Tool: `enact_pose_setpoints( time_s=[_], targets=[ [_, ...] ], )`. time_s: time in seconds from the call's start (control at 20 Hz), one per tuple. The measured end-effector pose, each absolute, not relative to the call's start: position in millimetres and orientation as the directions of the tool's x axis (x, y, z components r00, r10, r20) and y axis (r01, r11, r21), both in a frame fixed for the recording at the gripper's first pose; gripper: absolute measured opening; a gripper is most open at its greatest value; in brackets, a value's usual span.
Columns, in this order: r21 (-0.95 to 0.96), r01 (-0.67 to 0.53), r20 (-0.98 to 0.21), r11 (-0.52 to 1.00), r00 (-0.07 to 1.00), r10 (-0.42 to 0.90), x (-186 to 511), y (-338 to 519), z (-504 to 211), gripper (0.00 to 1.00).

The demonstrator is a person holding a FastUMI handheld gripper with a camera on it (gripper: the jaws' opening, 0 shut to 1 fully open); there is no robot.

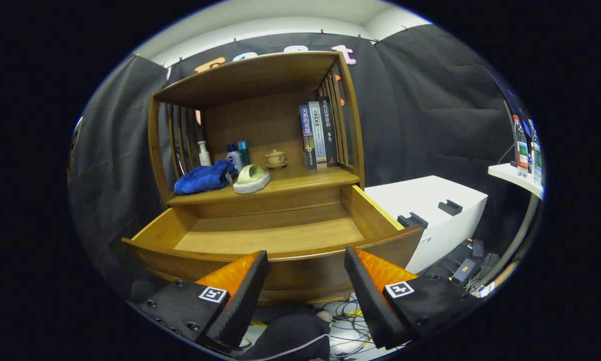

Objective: Pull open the drawer, take out the items inside it, and place them on the countertop above the cabinet.

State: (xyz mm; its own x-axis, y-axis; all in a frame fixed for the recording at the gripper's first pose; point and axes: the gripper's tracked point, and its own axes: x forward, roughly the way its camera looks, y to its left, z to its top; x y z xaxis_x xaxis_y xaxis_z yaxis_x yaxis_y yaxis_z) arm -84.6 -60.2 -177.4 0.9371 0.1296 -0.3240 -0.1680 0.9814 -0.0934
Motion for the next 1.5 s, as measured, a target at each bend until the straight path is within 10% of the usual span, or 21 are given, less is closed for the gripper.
enact_pose_setpoints(
  time_s=[1.5],
  targets=[
    [-0.075, -0.201, -0.293, 0.977, 0.941, 0.171, -31, -35, -184, 0.98]
  ],
)
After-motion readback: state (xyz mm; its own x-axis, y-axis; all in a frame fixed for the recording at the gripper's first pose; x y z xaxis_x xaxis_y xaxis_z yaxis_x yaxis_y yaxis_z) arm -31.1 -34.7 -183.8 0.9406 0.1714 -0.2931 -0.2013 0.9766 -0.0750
